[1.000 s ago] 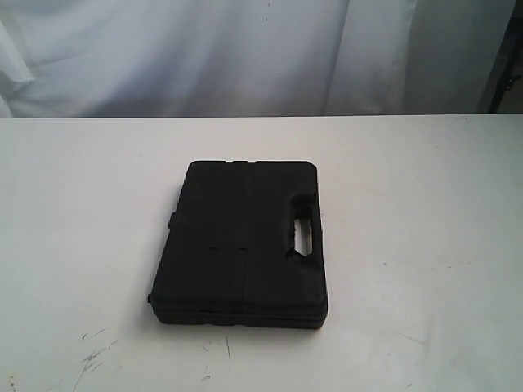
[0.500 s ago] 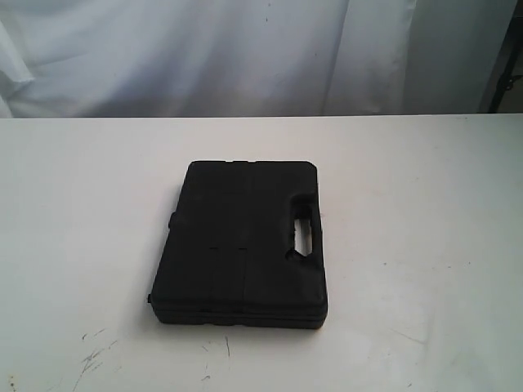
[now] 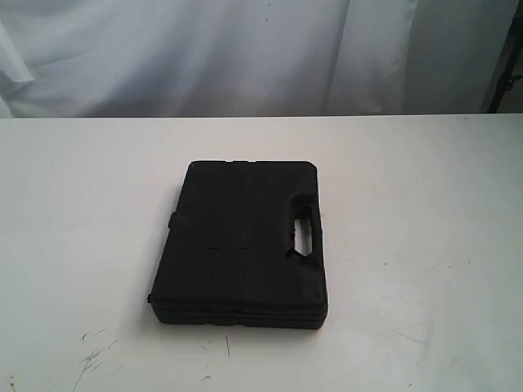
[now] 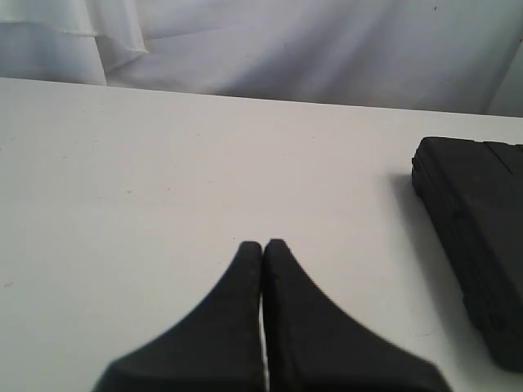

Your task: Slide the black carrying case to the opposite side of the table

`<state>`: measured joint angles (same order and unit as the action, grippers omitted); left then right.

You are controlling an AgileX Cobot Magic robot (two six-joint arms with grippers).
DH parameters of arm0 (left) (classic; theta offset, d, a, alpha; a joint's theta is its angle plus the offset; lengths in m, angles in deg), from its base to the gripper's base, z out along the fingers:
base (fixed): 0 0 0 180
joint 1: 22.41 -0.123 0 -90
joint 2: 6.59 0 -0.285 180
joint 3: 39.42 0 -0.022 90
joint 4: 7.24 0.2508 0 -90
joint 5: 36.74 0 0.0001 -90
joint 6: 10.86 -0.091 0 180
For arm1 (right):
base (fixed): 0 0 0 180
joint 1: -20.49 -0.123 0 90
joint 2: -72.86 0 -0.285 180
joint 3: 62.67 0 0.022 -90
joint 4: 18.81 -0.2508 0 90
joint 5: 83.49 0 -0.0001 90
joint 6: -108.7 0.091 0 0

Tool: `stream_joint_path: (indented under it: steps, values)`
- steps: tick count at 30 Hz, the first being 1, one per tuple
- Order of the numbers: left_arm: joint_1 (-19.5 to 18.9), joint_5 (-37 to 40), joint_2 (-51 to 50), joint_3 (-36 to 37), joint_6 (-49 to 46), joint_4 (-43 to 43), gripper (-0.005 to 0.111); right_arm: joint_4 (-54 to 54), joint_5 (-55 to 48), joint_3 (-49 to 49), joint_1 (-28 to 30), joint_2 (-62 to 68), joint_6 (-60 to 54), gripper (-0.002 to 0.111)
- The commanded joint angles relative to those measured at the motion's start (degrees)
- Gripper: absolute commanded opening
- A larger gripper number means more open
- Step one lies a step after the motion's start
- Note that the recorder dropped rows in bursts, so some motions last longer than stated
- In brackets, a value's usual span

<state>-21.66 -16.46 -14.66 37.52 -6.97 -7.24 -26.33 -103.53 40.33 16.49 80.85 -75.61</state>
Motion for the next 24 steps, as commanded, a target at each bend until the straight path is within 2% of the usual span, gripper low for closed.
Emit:
stream_joint_path:
  steps: [1, 24]
  values:
    - [-0.1, -0.6, 0.3, 0.3, 0.1, 0.0, 0.0, 0.6, 0.2, -0.2, -0.1, -0.2, 0.0, 0.0]
    - [-0.1, -0.6, 0.3, 0.3, 0.1, 0.0, 0.0, 0.6, 1.4, -0.2, -0.1, -0.2, 0.0, 0.0]
